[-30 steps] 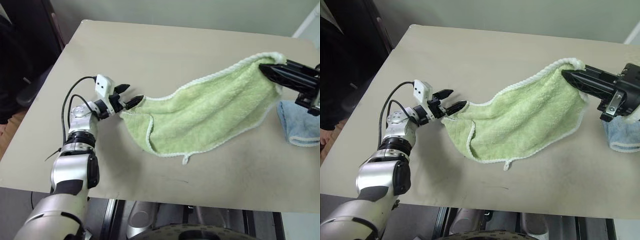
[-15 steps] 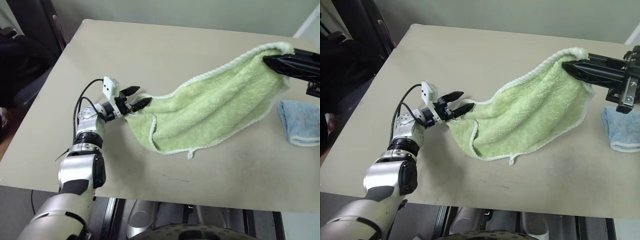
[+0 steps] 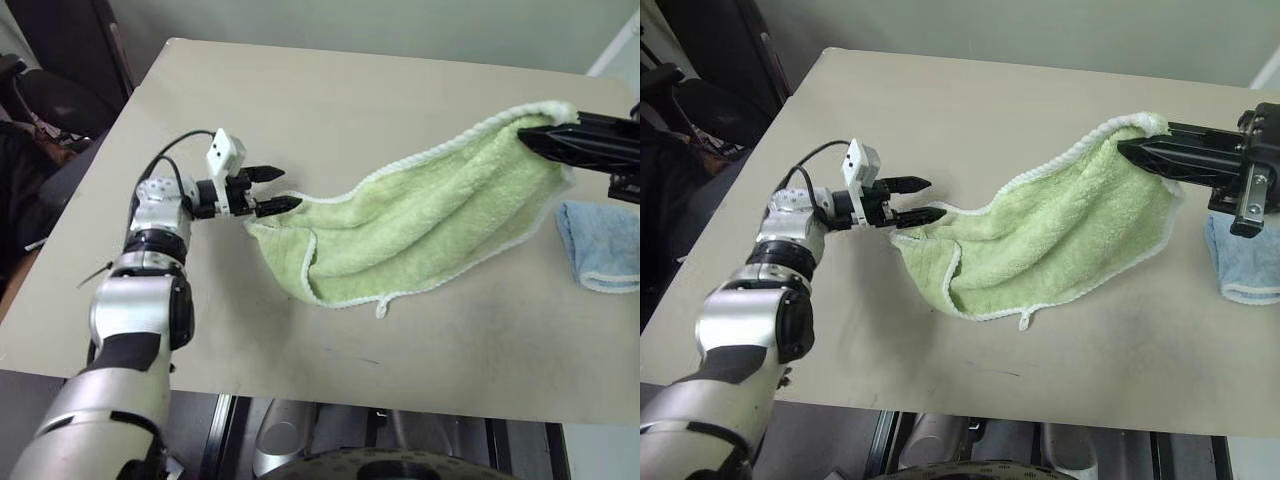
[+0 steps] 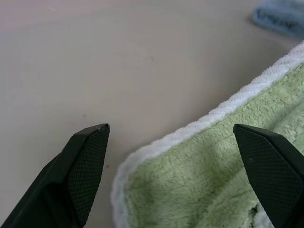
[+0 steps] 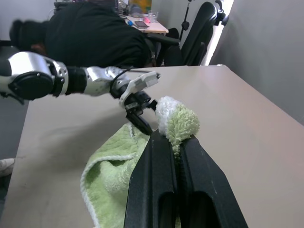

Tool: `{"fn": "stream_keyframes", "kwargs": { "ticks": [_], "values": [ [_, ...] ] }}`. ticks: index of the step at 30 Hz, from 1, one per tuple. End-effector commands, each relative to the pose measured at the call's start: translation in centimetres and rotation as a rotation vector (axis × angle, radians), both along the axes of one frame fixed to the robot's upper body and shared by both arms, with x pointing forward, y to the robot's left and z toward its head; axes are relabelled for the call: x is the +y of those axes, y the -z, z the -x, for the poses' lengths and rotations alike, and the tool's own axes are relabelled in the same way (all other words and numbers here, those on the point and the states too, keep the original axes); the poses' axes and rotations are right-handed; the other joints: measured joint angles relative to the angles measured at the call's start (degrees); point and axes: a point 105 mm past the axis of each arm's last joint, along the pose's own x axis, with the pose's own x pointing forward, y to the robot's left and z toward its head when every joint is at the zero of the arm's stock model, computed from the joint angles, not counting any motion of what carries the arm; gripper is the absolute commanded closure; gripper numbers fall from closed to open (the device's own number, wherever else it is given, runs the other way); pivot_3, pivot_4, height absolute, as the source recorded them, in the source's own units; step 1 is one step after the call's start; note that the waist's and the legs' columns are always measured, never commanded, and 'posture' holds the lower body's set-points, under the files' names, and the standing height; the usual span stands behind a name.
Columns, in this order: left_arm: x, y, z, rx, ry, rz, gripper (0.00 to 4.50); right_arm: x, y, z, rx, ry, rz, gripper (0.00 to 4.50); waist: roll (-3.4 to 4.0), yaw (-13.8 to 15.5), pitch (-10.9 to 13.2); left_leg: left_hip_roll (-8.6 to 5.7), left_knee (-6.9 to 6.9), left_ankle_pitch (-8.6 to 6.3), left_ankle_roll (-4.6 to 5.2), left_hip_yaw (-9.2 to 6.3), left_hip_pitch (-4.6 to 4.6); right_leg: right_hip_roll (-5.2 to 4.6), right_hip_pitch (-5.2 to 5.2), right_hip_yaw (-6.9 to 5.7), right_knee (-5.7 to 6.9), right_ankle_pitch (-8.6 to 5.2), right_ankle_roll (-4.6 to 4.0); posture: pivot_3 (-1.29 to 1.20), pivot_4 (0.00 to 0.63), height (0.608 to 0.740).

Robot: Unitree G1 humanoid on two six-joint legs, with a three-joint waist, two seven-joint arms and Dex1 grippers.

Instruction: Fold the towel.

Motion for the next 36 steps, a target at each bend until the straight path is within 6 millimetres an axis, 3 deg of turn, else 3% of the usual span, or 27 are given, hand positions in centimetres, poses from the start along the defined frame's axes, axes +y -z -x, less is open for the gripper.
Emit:
{"fn": "stream_keyframes", "kwargs": {
  "ticks": [1,11,20,26,30,36],
  "values": [
    [-0.4,-0.8,-0.2,-0.039,0.042,-0.122,0.00,0.1,-0.5,0.8,-0.037,-0.017,0.023,4.47,0.00,0.0,0.0,-0.01,0.00,-0.01,0.01,0.01,0.00,-0.01,0.00,0.00,-0.01,0.00,0.00,0.00,0.150,0.733],
    [-0.6,0.4,-0.5,-0.010,0.082,-0.413,0.00,0.6,-0.1,1.3,-0.030,-0.031,0.032,4.47,0.01,0.0,0.0,0.00,0.02,-0.03,0.05,0.07,-0.03,-0.04,-0.05,0.00,-0.01,0.00,0.02,0.00,0.150,0.733],
    [-1.2,-0.2,-1.8,-0.039,-0.010,-0.415,0.00,0.6,-0.1,2.0,-0.016,-0.016,0.035,4.47,0.01,0.0,0.0,-0.01,0.05,-0.04,0.06,0.12,-0.05,-0.05,-0.06,0.01,-0.01,-0.02,0.06,0.00,0.150,0.733],
    [0.6,2.5,-1.6,0.043,-0.050,-0.614,0.00,0.6,-0.2,2.2,-0.016,-0.002,0.032,4.47,0.00,0.0,0.0,-0.01,0.09,-0.04,0.07,0.16,-0.04,-0.07,-0.06,0.02,0.00,-0.02,0.08,0.00,0.150,0.733],
    [0.5,2.9,-1.3,0.100,-0.052,-0.578,0.86,0.7,-0.3,2.2,-0.015,0.001,0.011,4.50,0.03,-0.1,0.0,0.01,0.17,-0.06,0.10,0.17,0.04,-0.07,0.01,0.02,0.05,-0.01,0.12,0.00,0.150,0.733],
    [-0.1,3.0,-1.0,0.129,-0.029,-0.516,3.00,0.8,-0.2,2.1,-0.019,0.004,0.007,4.50,0.07,-0.1,0.0,0.02,0.28,-0.17,0.33,0.17,0.18,-0.04,0.14,0.03,0.08,-0.16,0.53,0.00,0.150,0.733]
  ]
}}
